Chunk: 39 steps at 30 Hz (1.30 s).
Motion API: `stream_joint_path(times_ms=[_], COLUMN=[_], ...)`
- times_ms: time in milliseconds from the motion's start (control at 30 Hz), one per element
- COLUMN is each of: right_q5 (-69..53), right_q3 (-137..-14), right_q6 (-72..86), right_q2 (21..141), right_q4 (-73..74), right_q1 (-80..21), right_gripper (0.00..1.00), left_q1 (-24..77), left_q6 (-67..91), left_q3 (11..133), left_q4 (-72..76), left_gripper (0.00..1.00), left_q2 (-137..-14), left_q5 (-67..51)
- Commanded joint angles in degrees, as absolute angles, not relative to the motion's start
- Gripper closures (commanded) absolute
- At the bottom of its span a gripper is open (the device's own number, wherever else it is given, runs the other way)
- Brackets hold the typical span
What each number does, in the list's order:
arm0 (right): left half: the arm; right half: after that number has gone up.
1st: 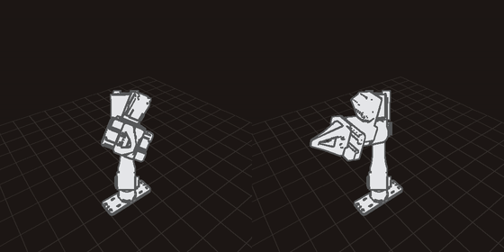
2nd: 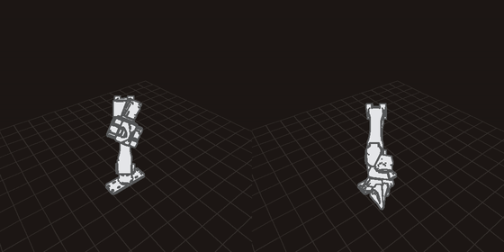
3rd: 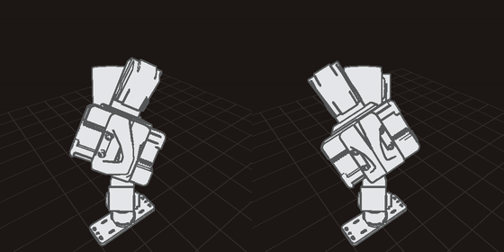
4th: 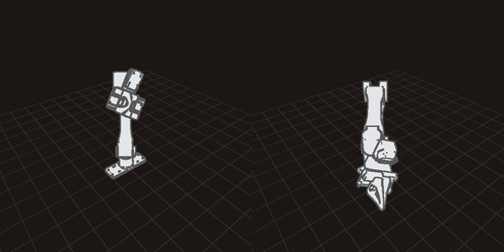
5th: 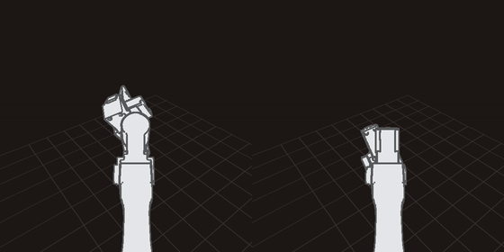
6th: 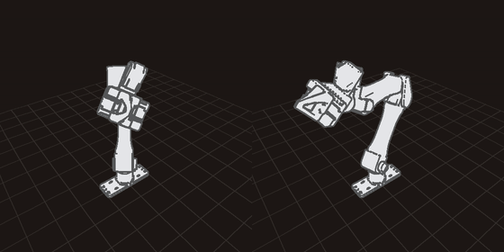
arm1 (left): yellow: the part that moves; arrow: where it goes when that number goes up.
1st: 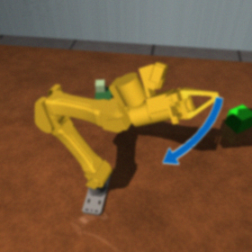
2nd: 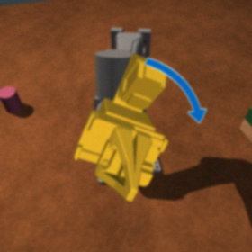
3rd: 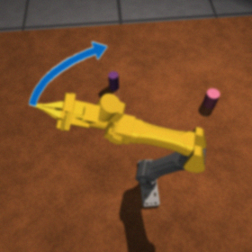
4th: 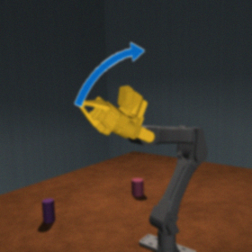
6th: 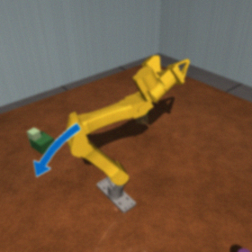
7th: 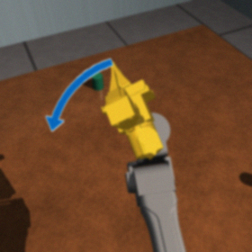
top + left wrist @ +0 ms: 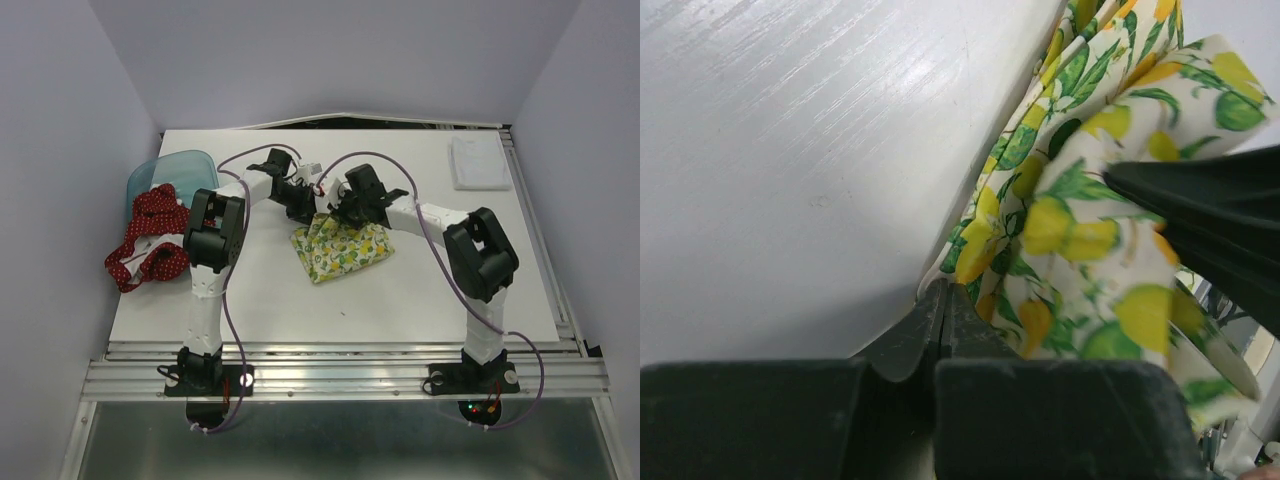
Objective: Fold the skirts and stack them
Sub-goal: Fold the skirt
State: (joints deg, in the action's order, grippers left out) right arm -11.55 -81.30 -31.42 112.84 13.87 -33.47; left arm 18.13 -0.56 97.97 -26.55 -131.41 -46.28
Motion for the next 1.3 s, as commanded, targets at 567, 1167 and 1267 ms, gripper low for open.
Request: stream_joint_path(times_ms=[567, 1167, 1267], right_q5=[-9.7, -3.5, -2.4], right_q3=[-74.0, -92.7, -95.1], right_q6=[-31.9, -20.8, -20.3], right_q2=[115.7, 113.1, 111.5], right_q4=[-2.8, 4.0, 5.2], right_q1=[-34.0, -35.1, -34.0], right_gripper=[0.99, 0.14, 0.15], left_q1=[10.3, 7.3, 9.4], left_q6=[7.3, 10.9, 7.4], left_q3=[92.5, 71.5, 70.2], left_q4=[-16.5, 2.6, 2.6], left_gripper=[0.69, 0.64, 0.64], left_q2=[-117.1, -98.7, -94.9], left_q5=[-41.0, -39.4, -40.2])
